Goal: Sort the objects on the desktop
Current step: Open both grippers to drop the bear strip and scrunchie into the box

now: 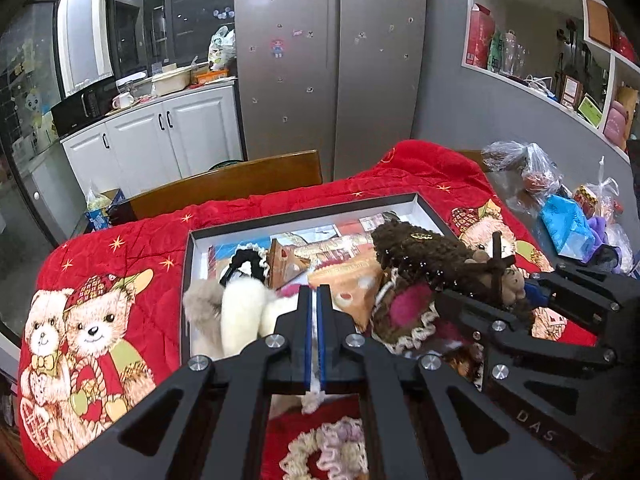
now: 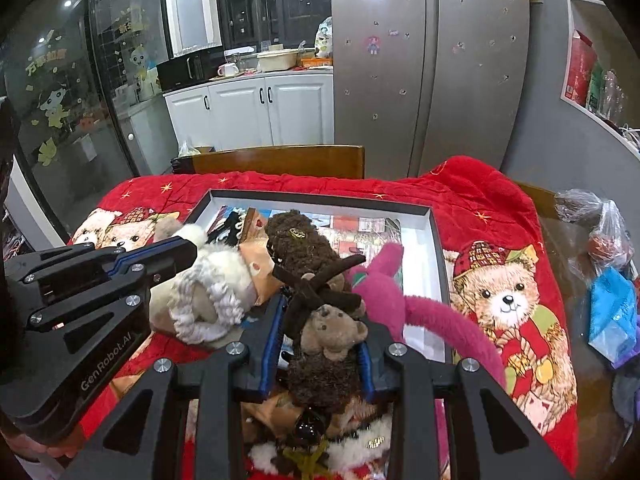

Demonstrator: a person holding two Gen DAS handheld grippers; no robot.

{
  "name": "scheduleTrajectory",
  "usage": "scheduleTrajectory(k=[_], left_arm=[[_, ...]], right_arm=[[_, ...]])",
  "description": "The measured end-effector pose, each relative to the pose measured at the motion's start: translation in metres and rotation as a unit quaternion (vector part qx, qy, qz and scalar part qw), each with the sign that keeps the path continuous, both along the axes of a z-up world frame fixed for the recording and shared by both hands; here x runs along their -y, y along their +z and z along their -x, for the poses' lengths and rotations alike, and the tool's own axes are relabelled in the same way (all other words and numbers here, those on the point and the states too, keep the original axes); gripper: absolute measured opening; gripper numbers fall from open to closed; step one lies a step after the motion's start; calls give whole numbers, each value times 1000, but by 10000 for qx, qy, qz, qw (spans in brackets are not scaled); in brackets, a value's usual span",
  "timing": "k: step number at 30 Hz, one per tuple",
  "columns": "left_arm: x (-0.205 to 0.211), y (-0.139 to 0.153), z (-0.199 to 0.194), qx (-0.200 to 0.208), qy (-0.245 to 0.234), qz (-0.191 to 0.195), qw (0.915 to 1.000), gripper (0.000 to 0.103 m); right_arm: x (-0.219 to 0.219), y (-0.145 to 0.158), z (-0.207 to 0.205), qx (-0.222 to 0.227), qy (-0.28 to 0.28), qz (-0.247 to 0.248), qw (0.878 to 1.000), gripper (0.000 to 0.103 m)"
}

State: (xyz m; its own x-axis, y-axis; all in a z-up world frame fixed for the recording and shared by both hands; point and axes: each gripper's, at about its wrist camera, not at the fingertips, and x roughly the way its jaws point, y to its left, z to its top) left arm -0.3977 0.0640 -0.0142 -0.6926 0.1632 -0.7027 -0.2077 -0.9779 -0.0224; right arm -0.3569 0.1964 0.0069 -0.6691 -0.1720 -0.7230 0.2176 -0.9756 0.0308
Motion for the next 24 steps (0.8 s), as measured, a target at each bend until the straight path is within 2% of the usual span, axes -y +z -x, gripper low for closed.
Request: scheduleTrajectory(k=[15,24], left_arm=[[10,-2,35,-9,90,-3,10000,2],[15,1,52,-42,141,-8,9999,2]], right_arm=[[11,-11,40,84,64,-4,9999,32],[19,-8,58,29,94,-17,9999,32]])
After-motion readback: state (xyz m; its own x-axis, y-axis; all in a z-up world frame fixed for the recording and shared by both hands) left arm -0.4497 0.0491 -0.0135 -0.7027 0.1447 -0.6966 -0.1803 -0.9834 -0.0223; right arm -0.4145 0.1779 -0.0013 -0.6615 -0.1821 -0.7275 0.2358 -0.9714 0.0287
